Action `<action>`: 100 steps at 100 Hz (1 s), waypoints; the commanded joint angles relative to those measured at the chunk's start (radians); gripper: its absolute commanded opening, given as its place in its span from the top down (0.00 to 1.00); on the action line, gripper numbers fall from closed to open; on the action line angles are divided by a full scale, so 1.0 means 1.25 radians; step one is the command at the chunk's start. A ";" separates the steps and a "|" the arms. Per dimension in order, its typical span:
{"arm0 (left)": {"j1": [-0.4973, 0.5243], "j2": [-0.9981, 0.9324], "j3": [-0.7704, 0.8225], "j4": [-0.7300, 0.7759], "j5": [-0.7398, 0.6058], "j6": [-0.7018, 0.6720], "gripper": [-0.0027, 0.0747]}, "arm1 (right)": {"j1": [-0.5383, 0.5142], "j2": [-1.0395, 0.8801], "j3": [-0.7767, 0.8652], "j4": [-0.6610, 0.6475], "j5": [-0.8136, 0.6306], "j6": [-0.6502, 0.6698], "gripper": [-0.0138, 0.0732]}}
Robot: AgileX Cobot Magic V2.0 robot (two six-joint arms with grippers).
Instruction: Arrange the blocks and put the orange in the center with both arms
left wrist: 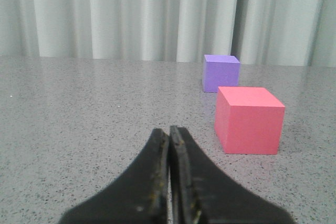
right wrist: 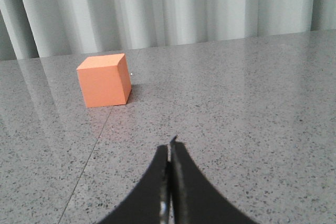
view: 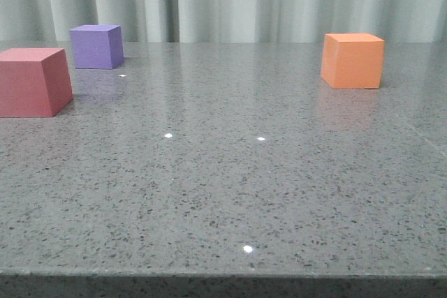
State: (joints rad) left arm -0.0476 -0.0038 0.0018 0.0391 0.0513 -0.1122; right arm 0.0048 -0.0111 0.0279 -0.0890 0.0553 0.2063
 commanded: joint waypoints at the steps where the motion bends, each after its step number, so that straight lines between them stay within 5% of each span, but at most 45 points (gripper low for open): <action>1: 0.002 -0.030 0.034 -0.006 -0.057 -0.006 0.99 | -0.001 -0.011 -0.015 0.001 -0.080 -0.010 0.92; 31: 0.002 -0.030 0.034 -0.006 -0.057 -0.006 0.99 | -0.001 -0.011 -0.044 0.014 -0.098 -0.010 0.92; 57: 0.002 -0.030 0.034 -0.006 -0.057 -0.006 0.99 | -0.001 0.042 -0.251 0.018 0.148 -0.010 0.92; 100: 0.002 -0.030 0.034 -0.006 -0.057 -0.006 0.99 | -0.001 0.473 -0.625 0.032 0.480 -0.010 0.92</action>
State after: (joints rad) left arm -0.0476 -0.0038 0.0018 0.0391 0.0513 -0.1122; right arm 0.0048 0.4825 -0.6605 -0.0601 0.6663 0.2063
